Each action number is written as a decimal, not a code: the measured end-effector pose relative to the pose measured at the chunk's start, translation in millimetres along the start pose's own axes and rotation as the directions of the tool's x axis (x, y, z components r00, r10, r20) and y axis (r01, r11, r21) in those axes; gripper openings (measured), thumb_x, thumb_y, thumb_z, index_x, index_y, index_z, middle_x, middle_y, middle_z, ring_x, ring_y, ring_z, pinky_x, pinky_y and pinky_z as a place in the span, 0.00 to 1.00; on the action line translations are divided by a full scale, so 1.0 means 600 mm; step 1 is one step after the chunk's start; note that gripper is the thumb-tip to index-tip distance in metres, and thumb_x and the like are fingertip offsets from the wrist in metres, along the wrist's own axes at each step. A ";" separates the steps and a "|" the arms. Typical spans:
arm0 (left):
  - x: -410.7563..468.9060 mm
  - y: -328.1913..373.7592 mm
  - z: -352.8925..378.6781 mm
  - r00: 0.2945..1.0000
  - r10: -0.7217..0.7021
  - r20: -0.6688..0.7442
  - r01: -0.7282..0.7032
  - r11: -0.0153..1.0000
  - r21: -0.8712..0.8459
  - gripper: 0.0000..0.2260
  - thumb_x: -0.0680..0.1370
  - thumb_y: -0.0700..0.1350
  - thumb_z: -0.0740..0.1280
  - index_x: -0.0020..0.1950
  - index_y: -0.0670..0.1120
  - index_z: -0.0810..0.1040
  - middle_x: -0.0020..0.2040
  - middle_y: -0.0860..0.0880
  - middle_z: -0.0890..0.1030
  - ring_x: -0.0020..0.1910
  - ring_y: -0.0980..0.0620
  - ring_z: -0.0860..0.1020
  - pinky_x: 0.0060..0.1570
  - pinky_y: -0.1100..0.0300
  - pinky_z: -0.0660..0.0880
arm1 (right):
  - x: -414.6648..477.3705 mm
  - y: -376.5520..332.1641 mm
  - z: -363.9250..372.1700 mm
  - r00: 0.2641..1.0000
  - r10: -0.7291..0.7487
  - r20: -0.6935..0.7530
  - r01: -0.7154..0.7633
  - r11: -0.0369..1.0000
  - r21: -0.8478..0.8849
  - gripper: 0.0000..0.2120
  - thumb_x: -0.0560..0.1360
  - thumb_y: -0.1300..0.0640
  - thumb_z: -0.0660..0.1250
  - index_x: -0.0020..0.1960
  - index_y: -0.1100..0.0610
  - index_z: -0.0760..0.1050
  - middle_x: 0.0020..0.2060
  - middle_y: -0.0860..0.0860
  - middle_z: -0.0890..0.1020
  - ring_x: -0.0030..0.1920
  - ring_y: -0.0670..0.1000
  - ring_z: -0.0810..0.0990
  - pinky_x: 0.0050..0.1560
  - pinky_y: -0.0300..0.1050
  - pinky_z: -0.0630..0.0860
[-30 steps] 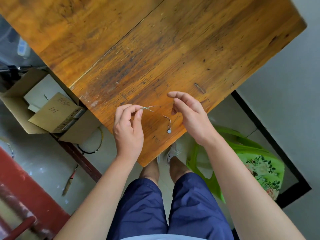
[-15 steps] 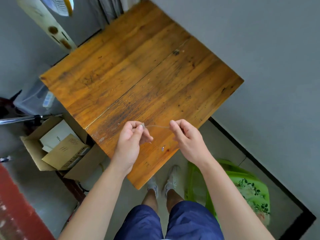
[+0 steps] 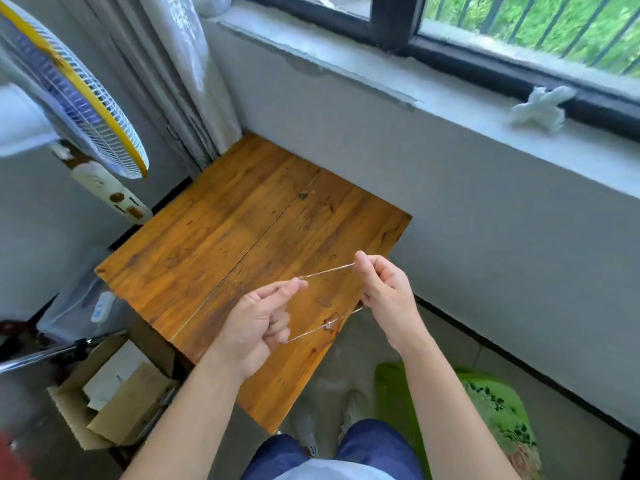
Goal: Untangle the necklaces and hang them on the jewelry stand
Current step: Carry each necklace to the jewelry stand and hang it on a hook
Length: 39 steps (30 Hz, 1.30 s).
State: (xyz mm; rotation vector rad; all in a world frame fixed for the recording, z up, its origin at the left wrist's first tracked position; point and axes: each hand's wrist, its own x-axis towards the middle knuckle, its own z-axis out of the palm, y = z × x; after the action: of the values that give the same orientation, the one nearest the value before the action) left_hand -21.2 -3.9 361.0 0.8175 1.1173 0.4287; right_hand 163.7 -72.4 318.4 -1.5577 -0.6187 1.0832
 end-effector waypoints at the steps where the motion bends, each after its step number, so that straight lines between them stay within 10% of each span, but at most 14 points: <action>1: -0.002 0.009 0.005 1.000 -0.008 0.005 0.008 0.998 -0.062 0.16 0.71 0.50 0.70 0.56 0.43 0.83 0.26 0.50 0.60 0.25 0.55 0.58 0.23 0.63 0.59 | -0.008 -0.004 -0.005 1.000 -0.005 -0.016 0.005 1.000 -0.002 0.15 0.78 0.39 0.63 0.42 0.47 0.79 0.31 0.42 0.75 0.34 0.43 0.72 0.40 0.41 0.71; 7: -0.045 0.054 0.051 0.951 0.308 -0.012 -0.303 0.941 0.150 0.10 0.75 0.49 0.69 0.53 0.48 0.85 0.26 0.54 0.74 0.27 0.55 0.69 0.29 0.65 0.71 | -0.089 -0.016 -0.012 0.995 -0.039 -0.094 0.031 0.996 -0.083 0.17 0.75 0.39 0.65 0.43 0.53 0.79 0.31 0.44 0.78 0.33 0.42 0.75 0.38 0.36 0.75; 12: -0.098 0.052 0.086 0.811 0.525 0.258 -0.583 0.761 0.285 0.05 0.76 0.47 0.70 0.49 0.49 0.85 0.44 0.51 0.85 0.45 0.54 0.82 0.39 0.64 0.78 | -0.195 0.008 -0.025 0.897 -0.016 -0.441 0.023 1.000 0.011 0.08 0.79 0.51 0.69 0.57 0.44 0.79 0.49 0.41 0.84 0.51 0.39 0.82 0.54 0.35 0.77; 19: -0.139 -0.078 0.136 0.651 0.363 0.667 -0.686 0.657 0.313 0.03 0.77 0.44 0.70 0.46 0.51 0.84 0.42 0.51 0.84 0.42 0.52 0.81 0.42 0.64 0.75 | -0.467 0.113 -0.039 0.444 0.145 -0.884 -0.139 0.986 0.092 0.16 0.78 0.55 0.69 0.64 0.46 0.74 0.61 0.42 0.77 0.58 0.38 0.77 0.47 0.24 0.72; 23: -0.230 -0.168 0.190 0.603 0.175 0.778 -0.615 0.724 0.314 0.04 0.76 0.46 0.70 0.47 0.47 0.84 0.39 0.54 0.84 0.38 0.59 0.80 0.38 0.70 0.74 | -0.667 0.152 -0.019 0.116 0.232 -0.966 -0.150 0.965 0.214 0.16 0.78 0.54 0.69 0.65 0.44 0.72 0.63 0.44 0.76 0.59 0.41 0.77 0.52 0.33 0.72; 30: -0.503 -0.320 0.284 0.217 -0.119 0.969 -0.641 0.732 0.233 0.05 0.77 0.48 0.70 0.46 0.48 0.83 0.38 0.53 0.82 0.34 0.57 0.76 0.36 0.65 0.74 | -1.018 0.185 0.095 -0.525 0.122 -0.842 -0.139 0.964 0.227 0.15 0.78 0.54 0.70 0.63 0.48 0.75 0.56 0.44 0.78 0.56 0.46 0.79 0.52 0.39 0.75; 39: -0.863 -0.612 0.197 -0.221 -0.412 0.884 -0.737 0.664 0.125 0.05 0.77 0.46 0.70 0.45 0.45 0.83 0.38 0.52 0.82 0.33 0.62 0.76 0.34 0.74 0.70 | -1.328 0.365 0.296 -0.774 0.294 -0.561 0.046 0.910 0.412 0.13 0.77 0.54 0.71 0.59 0.43 0.74 0.57 0.47 0.80 0.54 0.42 0.79 0.51 0.45 0.80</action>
State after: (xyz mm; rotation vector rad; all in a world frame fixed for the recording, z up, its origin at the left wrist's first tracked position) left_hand -153.8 -632.6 425.7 1.6305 -0.7097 -0.6000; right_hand -383.3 -714.9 362.9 -1.6088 1.4826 -0.8381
